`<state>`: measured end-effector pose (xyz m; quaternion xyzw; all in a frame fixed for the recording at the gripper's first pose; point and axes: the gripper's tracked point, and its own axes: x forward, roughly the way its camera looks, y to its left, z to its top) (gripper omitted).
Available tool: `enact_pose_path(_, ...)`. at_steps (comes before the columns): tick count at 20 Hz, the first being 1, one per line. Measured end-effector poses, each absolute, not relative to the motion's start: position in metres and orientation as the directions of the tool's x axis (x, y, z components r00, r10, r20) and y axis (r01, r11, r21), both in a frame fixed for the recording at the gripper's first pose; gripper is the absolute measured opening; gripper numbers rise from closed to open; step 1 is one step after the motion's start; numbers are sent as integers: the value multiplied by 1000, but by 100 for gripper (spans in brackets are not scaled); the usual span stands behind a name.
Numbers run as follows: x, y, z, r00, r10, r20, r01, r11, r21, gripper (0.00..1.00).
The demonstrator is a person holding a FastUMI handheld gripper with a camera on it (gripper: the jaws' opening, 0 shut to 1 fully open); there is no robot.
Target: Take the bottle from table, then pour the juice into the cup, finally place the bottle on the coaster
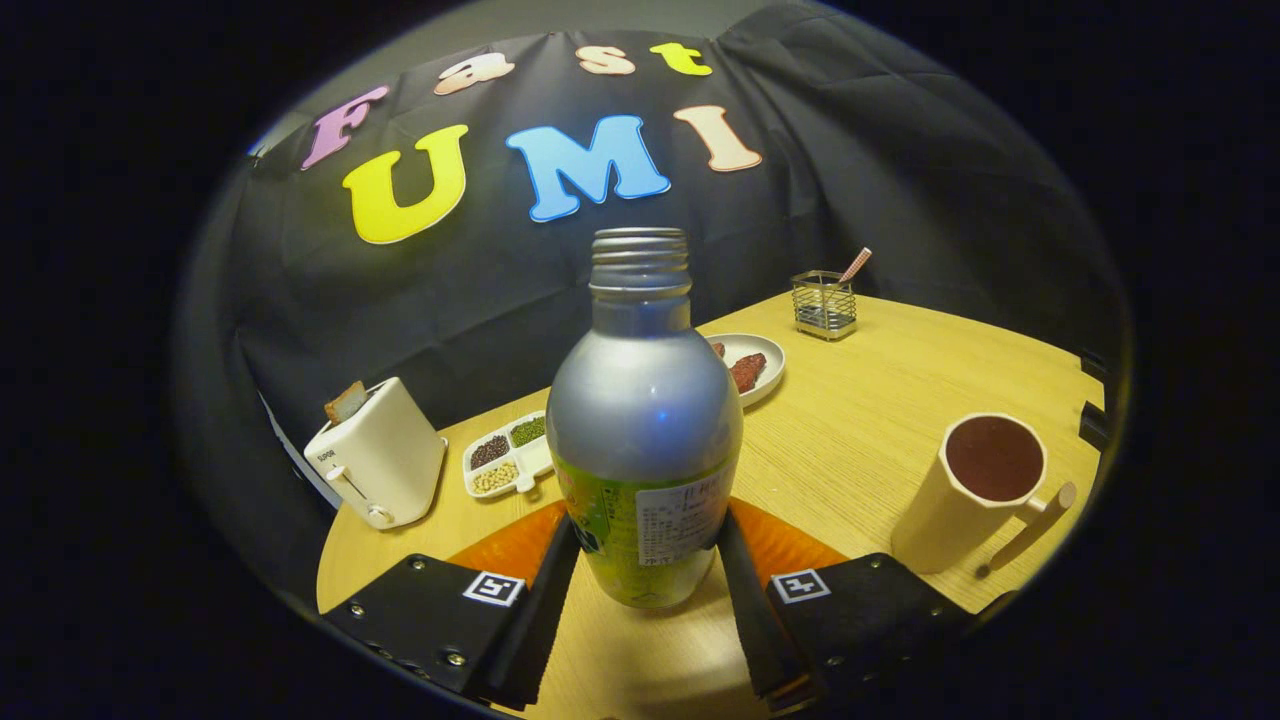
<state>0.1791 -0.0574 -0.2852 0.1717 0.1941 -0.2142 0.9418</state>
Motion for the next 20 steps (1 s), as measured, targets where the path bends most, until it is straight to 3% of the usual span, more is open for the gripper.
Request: enact_pose_path(20, 214, -54, -321, 830, -334, -447, 400, 915, 60, 80)
